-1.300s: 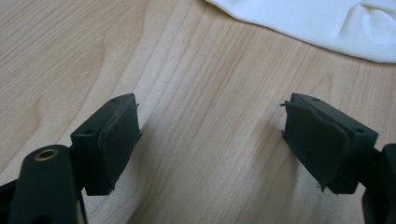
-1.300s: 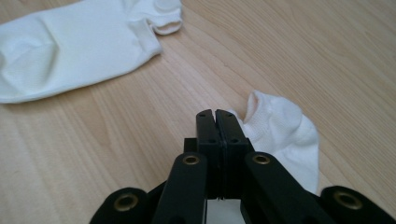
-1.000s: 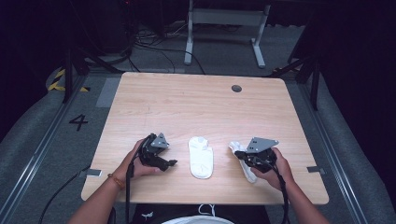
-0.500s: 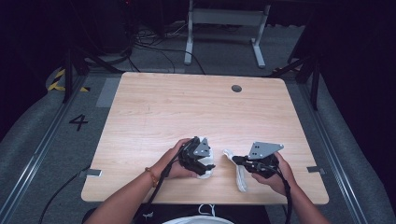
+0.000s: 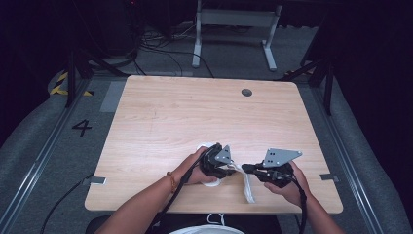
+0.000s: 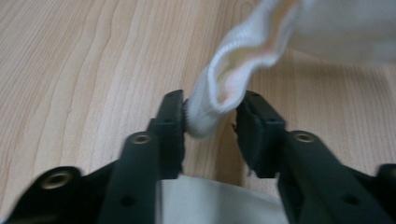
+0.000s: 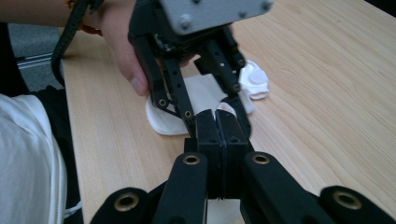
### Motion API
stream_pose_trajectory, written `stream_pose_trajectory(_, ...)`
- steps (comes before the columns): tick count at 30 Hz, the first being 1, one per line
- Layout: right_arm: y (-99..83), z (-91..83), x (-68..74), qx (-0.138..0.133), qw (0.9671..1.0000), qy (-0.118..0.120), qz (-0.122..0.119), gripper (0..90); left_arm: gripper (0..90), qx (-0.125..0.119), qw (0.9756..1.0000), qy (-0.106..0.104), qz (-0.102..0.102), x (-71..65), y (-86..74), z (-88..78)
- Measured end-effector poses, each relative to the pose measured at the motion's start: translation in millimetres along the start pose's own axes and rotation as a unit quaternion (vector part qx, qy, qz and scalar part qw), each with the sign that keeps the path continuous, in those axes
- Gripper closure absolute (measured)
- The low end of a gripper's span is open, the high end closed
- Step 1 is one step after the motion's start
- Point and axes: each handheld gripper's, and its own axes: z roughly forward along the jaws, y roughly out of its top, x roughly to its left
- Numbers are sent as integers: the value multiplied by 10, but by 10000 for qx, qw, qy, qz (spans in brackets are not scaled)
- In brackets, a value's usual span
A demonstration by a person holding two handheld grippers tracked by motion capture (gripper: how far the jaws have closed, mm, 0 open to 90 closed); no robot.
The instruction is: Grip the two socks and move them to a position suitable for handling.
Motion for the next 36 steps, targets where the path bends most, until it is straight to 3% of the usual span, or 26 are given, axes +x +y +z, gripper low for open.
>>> stream_pose_trajectory(4,-93,-47,-130,71,9994,-245,223,900,774,-3,10000,9,-85,55,32,38)
stream_pose_trajectory(7,-212,-71,-292,180,9975,-509,460,900,813,4,9999,47,-161,115,65,33)
stream_pose_trajectory(10,-277,-74,-385,186,9960,-629,610,900,828,-49,9997,28,-230,173,106,5)
stream_pose_trajectory(15,-336,-29,-484,299,9936,-879,649,900,840,-28,9993,72,-368,303,198,-3)
stream_pose_trajectory(19,-374,41,-552,450,9912,-1067,638,889,834,160,9991,220,-339,440,266,38)
stream_pose_trajectory(22,-427,69,-598,604,9884,-1230,662,838,812,254,9984,231,-443,570,279,105)
stream_pose_trajectory(25,-497,42,-631,737,9894,-1082,635,854,793,506,9974,205,-480,698,261,228)
stream_pose_trajectory(29,-534,-47,-561,660,9946,-639,475,857,736,502,9969,217,-563,756,246,306)
stream_pose_trajectory(30,-544,-55,-534,657,9953,-546,447,862,703,547,9962,310,-608,765,243,328)
stream_pose_trajectory(32,-593,-60,-450,830,9950,-459,306,867,653,525,9960,274,-667,781,233,333)
stream_pose_trajectory(36,-678,-24,-351,977,9948,-180,244,869,618,678,9952,313,-634,796,234,325)
